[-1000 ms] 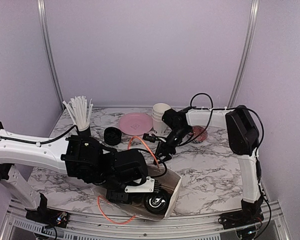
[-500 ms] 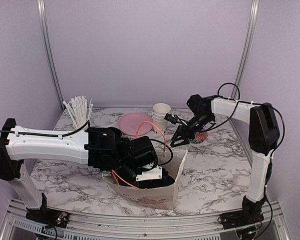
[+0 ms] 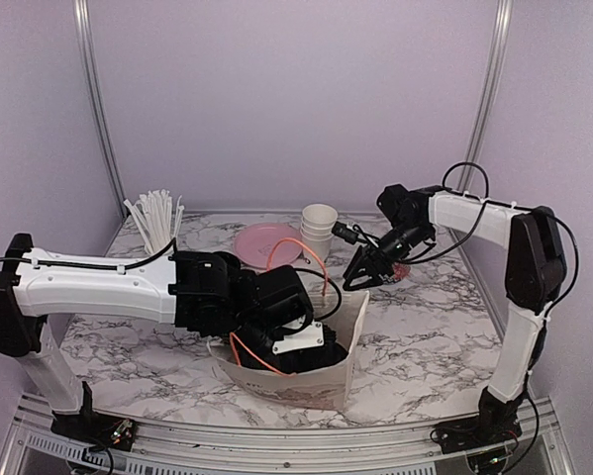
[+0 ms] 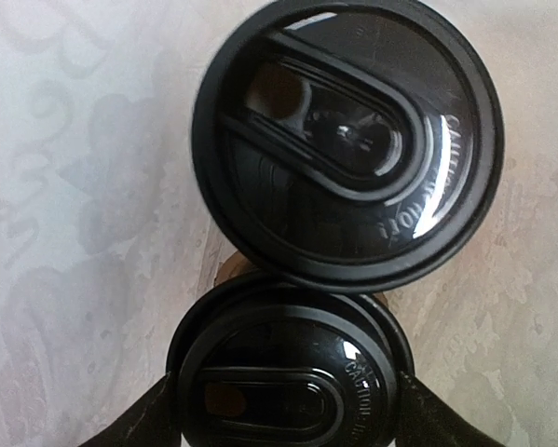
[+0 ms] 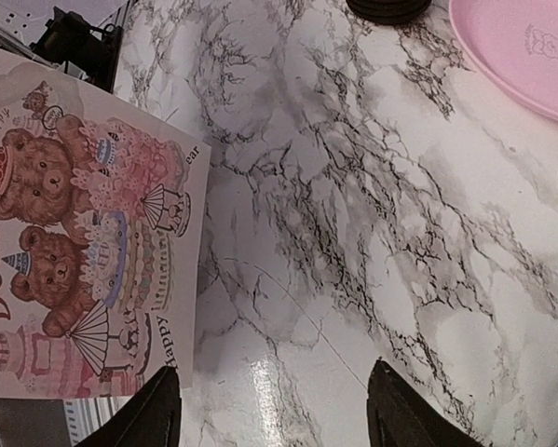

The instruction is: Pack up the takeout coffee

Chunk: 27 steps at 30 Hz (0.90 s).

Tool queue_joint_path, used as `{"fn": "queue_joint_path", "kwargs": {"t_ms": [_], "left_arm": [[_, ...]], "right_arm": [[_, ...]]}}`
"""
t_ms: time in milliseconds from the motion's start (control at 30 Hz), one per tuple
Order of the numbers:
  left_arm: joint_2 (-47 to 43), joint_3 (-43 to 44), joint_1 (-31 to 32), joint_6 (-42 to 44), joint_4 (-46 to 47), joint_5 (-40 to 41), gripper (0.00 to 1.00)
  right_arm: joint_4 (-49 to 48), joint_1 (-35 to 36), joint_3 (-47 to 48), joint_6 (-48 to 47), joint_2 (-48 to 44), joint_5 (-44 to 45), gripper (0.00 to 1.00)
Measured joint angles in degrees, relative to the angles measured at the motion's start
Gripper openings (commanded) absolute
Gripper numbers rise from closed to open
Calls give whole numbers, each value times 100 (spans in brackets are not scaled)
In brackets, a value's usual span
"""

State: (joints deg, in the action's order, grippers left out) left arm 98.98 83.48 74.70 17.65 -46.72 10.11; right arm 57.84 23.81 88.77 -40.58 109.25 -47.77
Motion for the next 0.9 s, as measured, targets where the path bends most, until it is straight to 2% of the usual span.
{"fn": "queue_joint_path", "kwargs": {"t_ms": [33,67,367,900], "left_arm": [[11,50,-2,-68,-42,-4,96],[11,92,-2,-155,-76,-11,98],[-92,457,-4,-481,-337,-50,99],[-328,1412,-164,-476,-461,146,98]], "right_arm": [[24,0,44,0,-7,-20,66],[52,0,101,-2,-13,-44,66],[280,0,496,-11,-15,-162,67],[485,0,787,-13,-116,-166,67]]}}
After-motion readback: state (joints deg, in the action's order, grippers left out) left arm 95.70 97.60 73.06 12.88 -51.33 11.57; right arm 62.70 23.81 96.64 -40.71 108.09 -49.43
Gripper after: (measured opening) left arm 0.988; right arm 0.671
